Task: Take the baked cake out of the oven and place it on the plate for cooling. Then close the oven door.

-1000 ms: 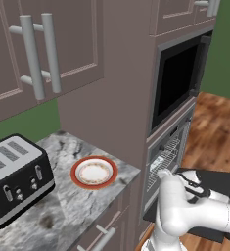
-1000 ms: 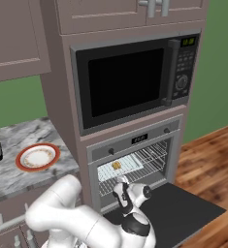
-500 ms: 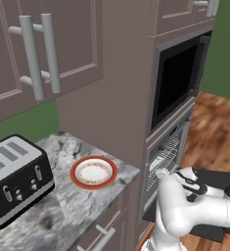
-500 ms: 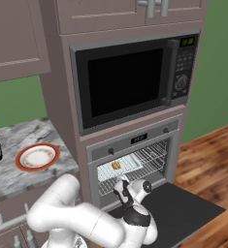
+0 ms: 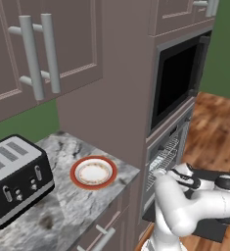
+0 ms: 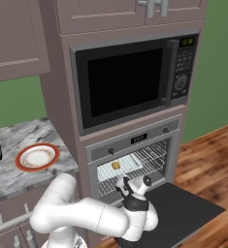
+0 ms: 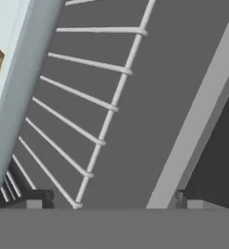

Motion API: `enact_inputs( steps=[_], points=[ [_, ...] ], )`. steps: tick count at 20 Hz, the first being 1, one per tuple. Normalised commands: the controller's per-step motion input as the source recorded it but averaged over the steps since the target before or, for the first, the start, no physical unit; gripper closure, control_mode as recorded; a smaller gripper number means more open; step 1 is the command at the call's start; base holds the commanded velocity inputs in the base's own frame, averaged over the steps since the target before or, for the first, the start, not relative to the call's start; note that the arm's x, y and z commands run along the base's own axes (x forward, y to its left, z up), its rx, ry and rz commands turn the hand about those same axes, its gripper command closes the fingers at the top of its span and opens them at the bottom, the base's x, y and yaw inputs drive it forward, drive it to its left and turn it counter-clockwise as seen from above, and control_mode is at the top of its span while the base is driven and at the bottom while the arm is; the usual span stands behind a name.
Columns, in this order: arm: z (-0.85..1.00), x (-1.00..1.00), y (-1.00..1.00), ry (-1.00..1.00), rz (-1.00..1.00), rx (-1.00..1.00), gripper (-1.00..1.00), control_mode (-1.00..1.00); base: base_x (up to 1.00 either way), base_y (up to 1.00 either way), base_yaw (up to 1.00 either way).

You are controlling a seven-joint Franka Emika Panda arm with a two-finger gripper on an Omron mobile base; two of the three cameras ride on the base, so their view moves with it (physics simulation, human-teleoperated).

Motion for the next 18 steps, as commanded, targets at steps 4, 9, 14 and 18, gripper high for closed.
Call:
enact_inputs(
  steps=[4,9,14,18],
  points=[
    [-0.68,0.3,-0.12,-0.13,0.09,0.04,-1.0,-1.0,0.0,0.0,0.0],
    [-0.8,0.25,-0.08,-0.18,0.11,0.03,-1.0,-1.0,0.0,0.0,0.0],
    [-0.78,0.26,-0.01,-0.18,0.11,0.04,-1.0,-1.0,0.0,0.0,0.0],
    [-0.86,0.27,0.0,-0.11,0.09,0.04,-1.0,-1.0,0.0,0.0,0.0]
  ],
)
